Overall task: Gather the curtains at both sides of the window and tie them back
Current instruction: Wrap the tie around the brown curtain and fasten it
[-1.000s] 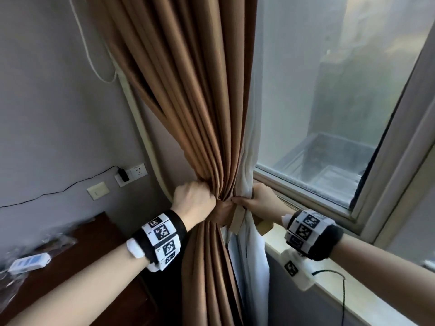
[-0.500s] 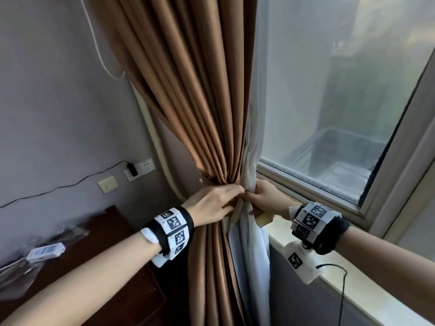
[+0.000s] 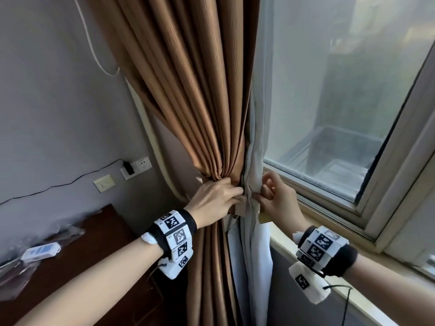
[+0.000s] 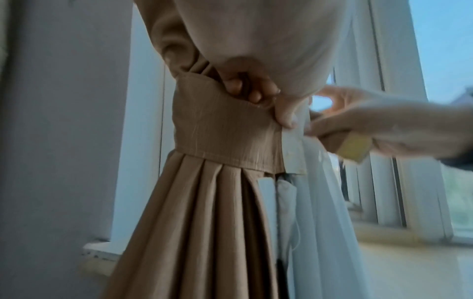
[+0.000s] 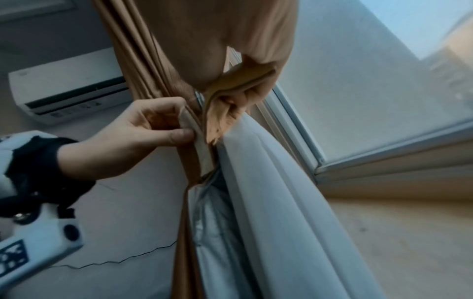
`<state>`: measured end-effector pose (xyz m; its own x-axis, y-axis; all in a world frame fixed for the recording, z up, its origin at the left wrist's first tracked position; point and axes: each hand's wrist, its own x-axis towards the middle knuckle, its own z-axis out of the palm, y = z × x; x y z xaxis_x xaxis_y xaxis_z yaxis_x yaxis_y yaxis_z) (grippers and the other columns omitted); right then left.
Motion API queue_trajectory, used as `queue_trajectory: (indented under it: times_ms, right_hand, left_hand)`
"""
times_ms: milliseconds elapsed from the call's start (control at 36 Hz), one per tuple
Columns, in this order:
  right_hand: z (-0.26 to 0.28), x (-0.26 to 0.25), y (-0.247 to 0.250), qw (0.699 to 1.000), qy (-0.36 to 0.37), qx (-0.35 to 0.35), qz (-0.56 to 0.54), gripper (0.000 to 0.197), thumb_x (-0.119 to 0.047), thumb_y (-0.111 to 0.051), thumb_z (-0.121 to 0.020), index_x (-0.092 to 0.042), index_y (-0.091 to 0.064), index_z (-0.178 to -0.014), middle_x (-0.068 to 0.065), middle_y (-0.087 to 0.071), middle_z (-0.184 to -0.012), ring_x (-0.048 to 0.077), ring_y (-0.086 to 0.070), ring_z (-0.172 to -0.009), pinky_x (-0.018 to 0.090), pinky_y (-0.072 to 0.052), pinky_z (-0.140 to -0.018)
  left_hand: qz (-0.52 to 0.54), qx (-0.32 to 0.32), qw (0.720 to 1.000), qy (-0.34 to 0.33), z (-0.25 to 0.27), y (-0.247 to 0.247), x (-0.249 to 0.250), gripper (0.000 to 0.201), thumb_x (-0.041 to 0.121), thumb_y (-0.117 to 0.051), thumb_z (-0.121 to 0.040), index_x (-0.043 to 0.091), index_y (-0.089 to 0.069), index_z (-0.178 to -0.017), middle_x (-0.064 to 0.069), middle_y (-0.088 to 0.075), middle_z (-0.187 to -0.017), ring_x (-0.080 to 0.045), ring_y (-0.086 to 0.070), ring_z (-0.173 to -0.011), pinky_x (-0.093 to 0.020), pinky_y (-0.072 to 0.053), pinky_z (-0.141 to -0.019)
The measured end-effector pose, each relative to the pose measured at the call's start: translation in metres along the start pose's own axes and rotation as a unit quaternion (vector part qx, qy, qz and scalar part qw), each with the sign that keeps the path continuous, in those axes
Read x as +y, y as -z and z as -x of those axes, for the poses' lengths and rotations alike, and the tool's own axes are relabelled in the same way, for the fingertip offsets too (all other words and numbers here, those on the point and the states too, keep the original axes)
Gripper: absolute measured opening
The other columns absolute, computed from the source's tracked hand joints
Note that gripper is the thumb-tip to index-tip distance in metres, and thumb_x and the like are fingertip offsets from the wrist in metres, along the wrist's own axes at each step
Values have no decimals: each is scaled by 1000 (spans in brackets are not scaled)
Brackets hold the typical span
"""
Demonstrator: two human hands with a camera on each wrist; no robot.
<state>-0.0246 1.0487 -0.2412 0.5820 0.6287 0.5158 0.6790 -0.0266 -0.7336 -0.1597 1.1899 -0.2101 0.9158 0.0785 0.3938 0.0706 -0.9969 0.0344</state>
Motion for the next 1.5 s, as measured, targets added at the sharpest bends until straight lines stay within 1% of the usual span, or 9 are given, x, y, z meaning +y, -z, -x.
queue_trajectory:
  times_ms: [139, 389, 528, 667, 889, 1111, 1306, 1417, 1500]
  right_hand:
    - [-3, 7, 7, 998, 14, -14, 67, 40, -9, -79, -67, -24, -42, -70, -9, -46, -66, 9, -44, -61, 23, -35, -59]
    - [-13, -15, 26, 995, -66, -2, -76, 37, 2, -68, -77, -24, -45, -89, 0, -59, -71, 14, -63, -53, 31, -51, -49]
    - [-3, -8, 21, 983, 125, -15, 134, 29, 0, -69, -75, -19, -48, -73, -6, -47, -73, 18, -45, -58, 33, -43, -53]
    - [4, 3, 24, 941, 97, -135, 296, 16, -5, -62, -76, -20, -59, -71, -3, -54, -70, 26, -52, -55, 35, -43, -48]
    - [-18, -24, 19, 938, -39, -318, 132, 10, -8, -64, -85, -10, -65, -76, 2, -68, -57, 6, -64, -44, 24, -58, -57]
    - [-40, -22, 37, 879, -96, -467, -11, 20, 0, -66, -81, -6, -71, -99, 8, -74, -94, 11, -72, -81, 24, -57, -73]
    - [-46, -18, 42, 860, 6, -497, 114, 54, 6, -60, -71, -30, -69, -110, -5, -68, -104, 14, -63, -89, 26, -54, -77]
    - [-45, -22, 31, 883, 19, -457, 104, 24, -15, -76, -79, -19, -73, -102, -7, -72, -92, -1, -63, -78, 8, -46, -71]
    - [-42, -24, 18, 897, -15, -439, 54, 14, -18, -69, -88, -5, -72, -91, 0, -74, -80, 8, -71, -73, 23, -58, -71]
  left_hand:
    - [64, 2, 993, 98, -8, 0, 7, 13, 30, -64, -87, 18, -62, -87, 9, -42, -77, -21, -56, -73, -35, -44, -64]
    - [91, -5, 984, 152, -17, -1, 7, 14, 32, -65, -87, 19, -63, -92, 10, -42, -80, -20, -56, -82, -32, -40, -68]
    - [101, 0, 980, 171, -22, -3, 6, 13, 34, -66, -84, 21, -63, -86, 10, -46, -81, -20, -57, -85, -32, -42, -68]
    - [116, 8, 975, 190, -27, -5, 5, 13, 35, -68, -83, 23, -63, -83, 8, -56, -85, -20, -61, -91, -35, -48, -76]
    - [154, -16, 965, 213, -34, -2, -4, 17, 32, -69, -79, 25, -56, -71, 5, -68, -81, -20, -65, -87, -38, -52, -77]
    - [160, -37, 963, 213, -39, 1, -12, 18, 30, -70, -76, 23, -56, -66, 5, -60, -64, -21, -61, -73, -35, -50, -68]
    - [168, -88, 958, 214, -43, 3, -22, 19, 33, -72, -70, 27, -55, -61, 8, -59, -63, -18, -59, -70, -35, -50, -69]
    - [171, -129, 955, 206, -44, 5, -26, 15, 40, -70, -73, 27, -63, -74, 5, -67, -81, -18, -64, -87, -38, -53, -81]
    - [192, -161, 949, 190, -44, 8, -27, 19, 35, -70, -81, 18, -67, -88, -4, -69, -86, -18, -63, -89, -37, -50, -81]
